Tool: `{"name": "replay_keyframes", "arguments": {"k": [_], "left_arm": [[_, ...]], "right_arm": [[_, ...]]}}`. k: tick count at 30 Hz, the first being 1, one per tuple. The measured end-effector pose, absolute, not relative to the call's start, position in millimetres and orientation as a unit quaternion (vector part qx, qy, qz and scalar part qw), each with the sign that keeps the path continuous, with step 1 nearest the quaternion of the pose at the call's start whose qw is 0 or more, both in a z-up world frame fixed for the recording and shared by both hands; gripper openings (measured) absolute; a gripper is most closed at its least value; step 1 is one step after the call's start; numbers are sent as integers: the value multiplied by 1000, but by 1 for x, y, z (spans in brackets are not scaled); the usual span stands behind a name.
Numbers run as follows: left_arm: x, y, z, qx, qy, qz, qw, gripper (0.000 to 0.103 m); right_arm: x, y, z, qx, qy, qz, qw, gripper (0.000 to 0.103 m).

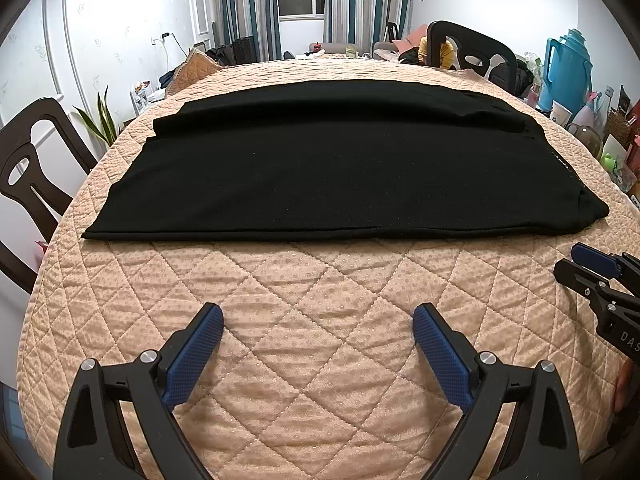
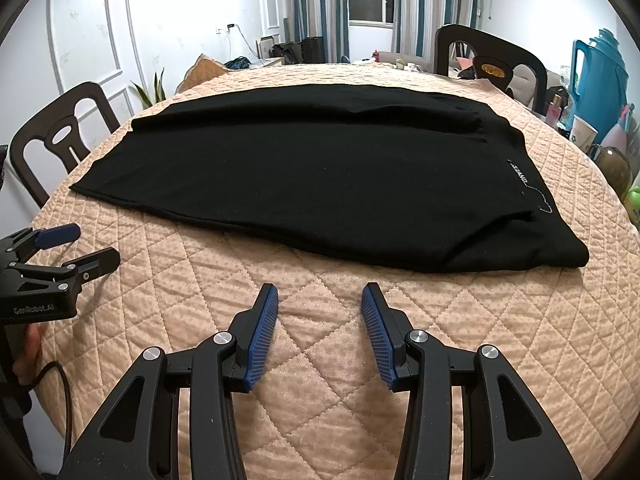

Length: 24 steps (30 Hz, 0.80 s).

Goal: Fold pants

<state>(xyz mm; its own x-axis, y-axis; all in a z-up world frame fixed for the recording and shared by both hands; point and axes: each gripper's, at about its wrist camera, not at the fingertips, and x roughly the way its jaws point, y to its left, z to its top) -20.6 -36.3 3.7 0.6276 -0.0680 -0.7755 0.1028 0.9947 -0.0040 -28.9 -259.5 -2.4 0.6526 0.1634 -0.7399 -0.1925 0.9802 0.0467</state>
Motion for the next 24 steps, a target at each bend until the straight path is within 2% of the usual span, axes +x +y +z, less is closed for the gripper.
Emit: {"name": "replay_keyframes", "arguments": {"k": [24], "left_arm": [[-21,-37,4,21,429,-48,902,97]], "right_arm": [[-29,-260,-2,-24,406,95,909,45]]}}
